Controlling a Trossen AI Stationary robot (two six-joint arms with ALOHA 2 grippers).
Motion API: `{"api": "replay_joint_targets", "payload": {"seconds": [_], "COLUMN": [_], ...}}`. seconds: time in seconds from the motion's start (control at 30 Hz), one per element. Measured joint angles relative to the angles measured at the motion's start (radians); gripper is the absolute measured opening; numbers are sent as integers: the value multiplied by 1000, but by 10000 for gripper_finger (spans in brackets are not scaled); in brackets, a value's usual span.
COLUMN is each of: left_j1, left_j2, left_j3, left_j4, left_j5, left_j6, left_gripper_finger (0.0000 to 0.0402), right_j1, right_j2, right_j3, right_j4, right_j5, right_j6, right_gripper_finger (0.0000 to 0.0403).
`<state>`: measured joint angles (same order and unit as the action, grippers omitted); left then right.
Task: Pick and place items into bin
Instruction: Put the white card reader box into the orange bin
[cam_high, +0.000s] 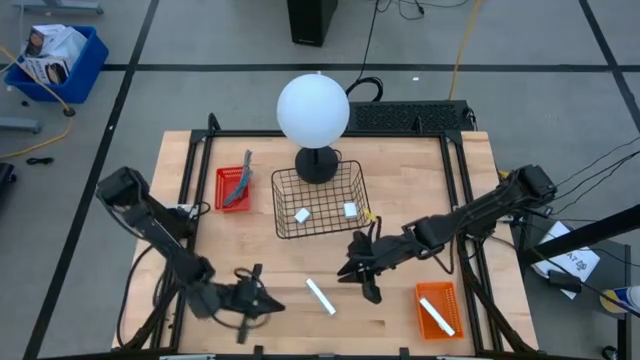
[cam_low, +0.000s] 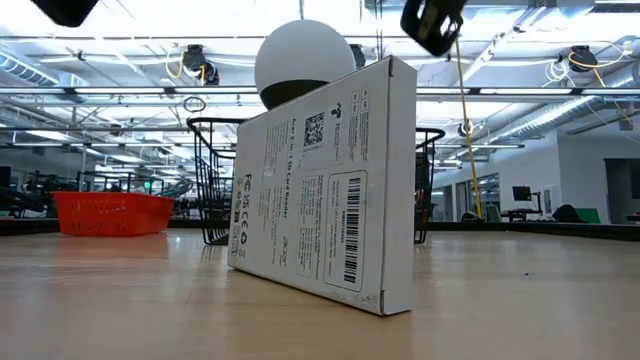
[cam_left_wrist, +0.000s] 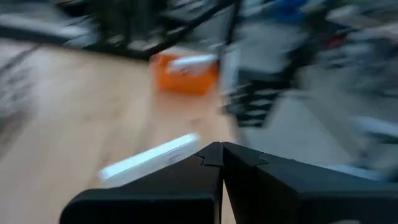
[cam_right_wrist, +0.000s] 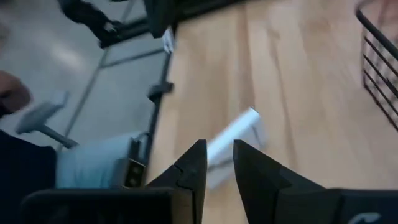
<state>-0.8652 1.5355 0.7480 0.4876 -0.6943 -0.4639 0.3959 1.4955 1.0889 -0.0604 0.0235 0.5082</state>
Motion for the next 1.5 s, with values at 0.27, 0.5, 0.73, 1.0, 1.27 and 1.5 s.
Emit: {"api": "replay_joint_targets", "payload": {"seconds": [0.27,0.5,0.73,1.0,1.27,1.5], "left_j1": [44,106,153,189,223,237], "left_j2": [-163,-247,-263,-263,-263,-263], "left_j3": [-324,-473,-535,-559,-559,-559], "left_j4": [463,554,636,637,635,633], "left_j5": [193,308,421,468,470,522], "left_j6": [232,238,286,307,348,349], "left_gripper_finger": [8,8,8,8,8,8], "right_j1": [-16,-17,-21,12,44,33], "right_j2": [-1,10,13,46,197,350], "right_j3": [0,0,0,28,249,459], "right_j4": [49,-20,-19,5,-182,-462], "right_j5": [-75,-53,-50,-14,1,0], "right_j6": [191,338,391,449,444,465], "right_gripper_finger": [77,134,218,230,225,225]}}
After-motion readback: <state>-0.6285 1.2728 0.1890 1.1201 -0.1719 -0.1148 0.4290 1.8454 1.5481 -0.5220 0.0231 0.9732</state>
